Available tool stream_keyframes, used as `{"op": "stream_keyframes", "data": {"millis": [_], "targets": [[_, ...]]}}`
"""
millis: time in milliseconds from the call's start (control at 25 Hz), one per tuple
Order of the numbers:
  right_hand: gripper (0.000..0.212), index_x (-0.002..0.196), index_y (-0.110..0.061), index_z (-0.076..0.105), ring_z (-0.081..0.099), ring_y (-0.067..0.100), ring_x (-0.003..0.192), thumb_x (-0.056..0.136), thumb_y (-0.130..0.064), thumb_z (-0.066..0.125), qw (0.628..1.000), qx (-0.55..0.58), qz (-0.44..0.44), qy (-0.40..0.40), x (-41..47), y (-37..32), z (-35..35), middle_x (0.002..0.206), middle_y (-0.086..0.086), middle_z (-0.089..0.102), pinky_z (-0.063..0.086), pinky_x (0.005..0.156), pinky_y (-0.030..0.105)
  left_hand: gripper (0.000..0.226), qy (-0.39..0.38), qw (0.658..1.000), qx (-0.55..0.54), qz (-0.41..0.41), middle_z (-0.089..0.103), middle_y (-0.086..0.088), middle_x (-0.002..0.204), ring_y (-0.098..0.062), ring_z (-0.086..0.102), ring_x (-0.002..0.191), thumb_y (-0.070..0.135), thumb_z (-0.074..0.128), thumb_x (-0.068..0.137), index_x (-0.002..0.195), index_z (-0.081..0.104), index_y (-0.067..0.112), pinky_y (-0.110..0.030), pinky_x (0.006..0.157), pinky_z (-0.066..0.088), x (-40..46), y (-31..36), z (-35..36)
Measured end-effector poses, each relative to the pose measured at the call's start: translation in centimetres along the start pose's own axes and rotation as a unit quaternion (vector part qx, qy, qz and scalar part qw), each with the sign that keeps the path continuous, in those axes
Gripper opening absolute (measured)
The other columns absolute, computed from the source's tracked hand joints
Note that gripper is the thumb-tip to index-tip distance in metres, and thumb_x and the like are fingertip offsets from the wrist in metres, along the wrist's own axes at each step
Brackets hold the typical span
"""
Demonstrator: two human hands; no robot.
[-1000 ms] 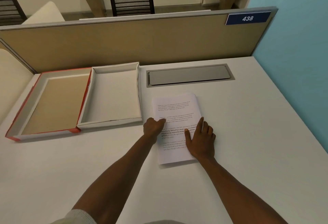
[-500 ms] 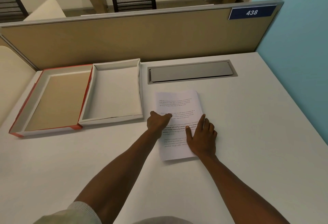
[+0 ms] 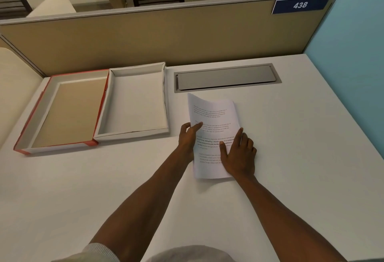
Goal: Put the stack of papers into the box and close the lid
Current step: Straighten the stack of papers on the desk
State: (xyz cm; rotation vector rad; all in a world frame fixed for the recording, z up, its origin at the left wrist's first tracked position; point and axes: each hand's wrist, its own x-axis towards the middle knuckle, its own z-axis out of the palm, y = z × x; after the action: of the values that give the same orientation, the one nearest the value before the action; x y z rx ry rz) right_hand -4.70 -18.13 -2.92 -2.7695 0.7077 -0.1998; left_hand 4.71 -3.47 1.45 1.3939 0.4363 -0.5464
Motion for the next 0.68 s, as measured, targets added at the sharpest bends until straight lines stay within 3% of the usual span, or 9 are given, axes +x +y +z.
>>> {"op": "stream_keyframes", "data": {"millis": [240,440,600,680], "targets": [[0.087,0.154,-0.005,0.019,0.045,0.035,0.128,0.093,-0.064,0.037,1.0,0.011,0.002,-0.004,0.0,0.2,0.1,0.148,0.02,0.043,0.042,0.103,0.048,0.053,0.03,0.999,0.013,0.0,0.065,-0.011,0.117,-0.033,0.069,0.096,0.029,0.073,0.086,0.131,0.043,0.029,-0.057,0.087,0.059,0.4,0.8,0.2],[0.087,0.155,-0.007,0.017,0.045,0.033,0.13,0.093,-0.064,0.037,1.0,0.018,0.003,-0.001,0.0,0.2,0.2,0.15,0.018,0.042,0.041,0.105,0.047,0.066,-0.013,0.993,0.066,-0.099,0.052,-0.008,0.142,-0.034,0.05,0.129,0.045,0.067,0.088,0.144,0.042,0.022,-0.055,0.108,0.042,2.5,3.6,-1.1],[0.088,0.155,-0.008,0.017,0.045,0.033,0.13,0.092,-0.065,0.037,1.0,0.012,0.011,-0.003,0.1,0.3,0.2,0.15,0.017,0.042,0.041,0.105,0.047,0.049,0.045,0.988,0.109,-0.097,0.054,-0.005,0.122,-0.029,0.052,0.111,0.032,0.065,0.093,0.136,0.049,0.013,-0.043,0.09,0.044,2.7,3.2,0.4],[0.089,0.155,-0.007,0.017,0.044,0.033,0.131,0.092,-0.066,0.04,0.999,0.027,0.017,-0.009,0.1,0.2,0.3,0.15,0.016,0.042,0.04,0.106,0.047,0.041,0.093,0.985,0.14,-0.036,0.062,-0.009,0.125,-0.031,0.061,0.11,0.024,0.058,0.097,0.135,0.051,0.01,-0.044,0.095,0.053,2.4,2.1,1.0]]}}
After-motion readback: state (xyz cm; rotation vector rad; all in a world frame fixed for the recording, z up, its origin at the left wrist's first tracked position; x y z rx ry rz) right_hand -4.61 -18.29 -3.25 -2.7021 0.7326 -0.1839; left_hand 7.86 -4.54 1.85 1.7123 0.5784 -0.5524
